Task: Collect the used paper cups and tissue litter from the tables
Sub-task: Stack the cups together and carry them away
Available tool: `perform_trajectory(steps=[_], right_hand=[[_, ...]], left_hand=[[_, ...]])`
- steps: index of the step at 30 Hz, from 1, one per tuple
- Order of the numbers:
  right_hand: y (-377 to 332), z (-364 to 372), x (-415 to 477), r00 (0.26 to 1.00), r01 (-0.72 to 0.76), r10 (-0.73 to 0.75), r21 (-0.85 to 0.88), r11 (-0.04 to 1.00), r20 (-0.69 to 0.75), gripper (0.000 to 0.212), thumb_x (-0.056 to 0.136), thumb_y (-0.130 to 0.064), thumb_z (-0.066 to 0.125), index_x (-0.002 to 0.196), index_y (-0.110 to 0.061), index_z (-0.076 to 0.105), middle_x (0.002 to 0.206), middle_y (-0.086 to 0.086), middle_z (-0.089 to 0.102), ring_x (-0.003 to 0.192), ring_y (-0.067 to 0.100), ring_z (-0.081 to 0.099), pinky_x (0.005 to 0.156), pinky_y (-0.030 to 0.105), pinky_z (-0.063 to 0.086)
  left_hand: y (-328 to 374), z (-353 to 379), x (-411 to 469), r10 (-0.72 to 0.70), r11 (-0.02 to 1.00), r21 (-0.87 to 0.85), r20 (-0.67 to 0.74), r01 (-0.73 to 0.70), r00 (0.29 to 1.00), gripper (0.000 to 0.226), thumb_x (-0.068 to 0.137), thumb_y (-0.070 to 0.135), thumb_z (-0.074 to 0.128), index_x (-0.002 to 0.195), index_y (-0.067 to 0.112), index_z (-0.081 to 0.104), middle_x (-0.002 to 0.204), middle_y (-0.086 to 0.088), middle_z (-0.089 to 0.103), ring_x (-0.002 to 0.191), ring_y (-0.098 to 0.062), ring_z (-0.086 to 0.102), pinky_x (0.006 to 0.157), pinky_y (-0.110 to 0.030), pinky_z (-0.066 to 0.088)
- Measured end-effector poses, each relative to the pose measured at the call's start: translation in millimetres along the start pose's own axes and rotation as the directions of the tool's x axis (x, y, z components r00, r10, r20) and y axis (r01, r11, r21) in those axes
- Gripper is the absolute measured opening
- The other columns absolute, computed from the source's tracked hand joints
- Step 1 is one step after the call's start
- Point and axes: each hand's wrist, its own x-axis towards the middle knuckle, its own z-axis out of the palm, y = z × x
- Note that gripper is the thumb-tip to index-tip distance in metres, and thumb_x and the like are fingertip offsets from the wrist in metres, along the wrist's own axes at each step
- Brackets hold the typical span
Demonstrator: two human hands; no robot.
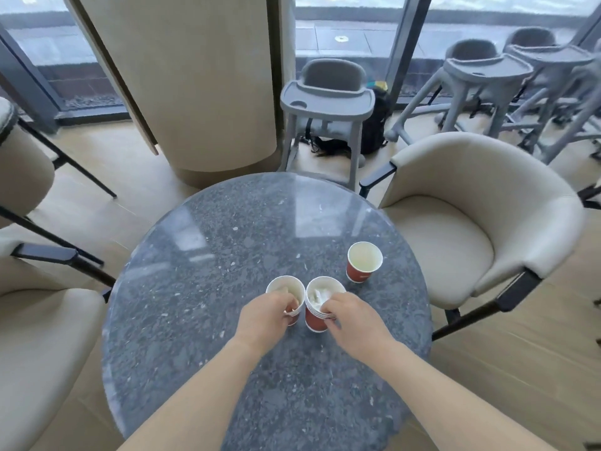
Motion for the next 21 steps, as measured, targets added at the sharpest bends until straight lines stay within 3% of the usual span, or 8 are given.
perform_trajectory(steps=[8, 13, 21], right_hand=[[53, -10, -5, 0.997, -0.044, 0.043, 0.016, 0.999, 0.061, 0.021, 0.091, -0.017, 0.047, 0.105, -0.015, 0.062, 0.11, 0.0, 0.058, 0.109, 0.02, 0.046, 0.083, 0.034, 0.045], [70, -10, -7, 0.997, -0.032, 0.031, 0.019, 0.999, 0.075, 0.02, 0.091, -0.016, 0.045, 0.103, -0.014, 0.061, 0.108, 0.001, 0.056, 0.107, 0.022, 0.046, 0.076, 0.035, 0.046], [91, -14, -9, 1.0, 0.005, -0.006, 0.022, 1.0, 0.028, 0.019, 0.091, -0.022, 0.048, 0.104, -0.016, 0.061, 0.109, -0.001, 0.057, 0.109, 0.02, 0.046, 0.077, 0.033, 0.044]], left_hand=[[36, 16, 34, -0.005, 1.0, 0.028, 0.004, 0.005, 1.0, 0.015, 0.082, 0.017, 0.053, 0.089, 0.029, 0.057, 0.087, 0.012, 0.06, 0.088, -0.019, 0.056, 0.061, -0.027, 0.04], [41, 19, 42, -0.034, 0.998, 0.061, 0.015, 0.033, 0.999, 0.022, 0.08, 0.015, 0.054, 0.094, 0.032, 0.058, 0.091, 0.014, 0.061, 0.09, -0.017, 0.056, 0.063, -0.026, 0.038], [58, 21, 54, -0.021, 0.995, 0.095, -0.032, 0.024, 0.999, 0.022, 0.078, 0.013, 0.051, 0.096, 0.024, 0.057, 0.095, 0.008, 0.064, 0.092, -0.022, 0.056, 0.065, -0.033, 0.049]])
